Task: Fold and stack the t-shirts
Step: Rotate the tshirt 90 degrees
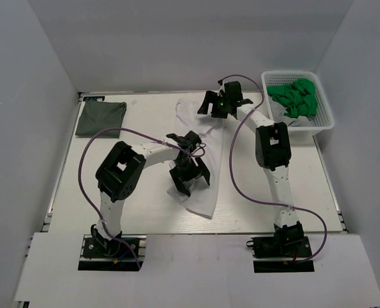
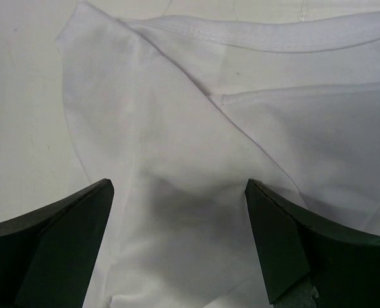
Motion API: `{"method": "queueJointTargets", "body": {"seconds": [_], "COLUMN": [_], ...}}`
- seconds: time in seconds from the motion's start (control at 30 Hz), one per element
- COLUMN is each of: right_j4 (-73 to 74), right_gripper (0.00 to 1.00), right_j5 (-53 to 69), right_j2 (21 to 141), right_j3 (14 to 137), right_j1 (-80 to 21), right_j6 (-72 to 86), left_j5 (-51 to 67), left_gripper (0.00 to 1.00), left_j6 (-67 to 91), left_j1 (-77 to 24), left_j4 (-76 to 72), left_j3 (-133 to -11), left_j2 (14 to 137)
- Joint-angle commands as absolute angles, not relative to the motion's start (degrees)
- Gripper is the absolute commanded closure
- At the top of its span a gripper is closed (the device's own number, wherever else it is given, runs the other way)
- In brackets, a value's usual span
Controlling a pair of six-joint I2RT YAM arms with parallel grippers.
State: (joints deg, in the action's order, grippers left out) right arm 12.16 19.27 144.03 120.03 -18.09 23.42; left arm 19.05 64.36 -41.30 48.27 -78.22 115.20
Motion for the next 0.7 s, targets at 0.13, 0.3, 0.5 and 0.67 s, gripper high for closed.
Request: {"method": "queueJointTargets", "body": {"seconds": [0.13,0.3,0.5,0.67], "right_j4": [14.5,15.4,17.2,15.9], "right_gripper": [0.10,0.10,0.10,0.10], "right_j5": [14.2,15.9,19.2,16.1], "right_j2": [148.6,143.3,134.6,123.2], "right_j3": [123.5,120.0,119.3,106.0], "right_j1": [-18.1,-18.2,-17.1,-17.8], "right_j6": [23.5,21.0,18.4,17.0], "left_j5": [19.5,11.3,0.0,-5.7], "left_gripper": [0.00,0.00,0.00,0.00], "left_j6": [68.5,62.8,58.5,55.1], "left_j1": [-45.7,-46.8,-49.8,-49.8], "left_j4": [49.0,55.5,57.6,60.7], "left_j3": [-83.4,-91.7,-91.9,-86.9], "left_j2": [117.3,114.5,103.8,95.8]}}
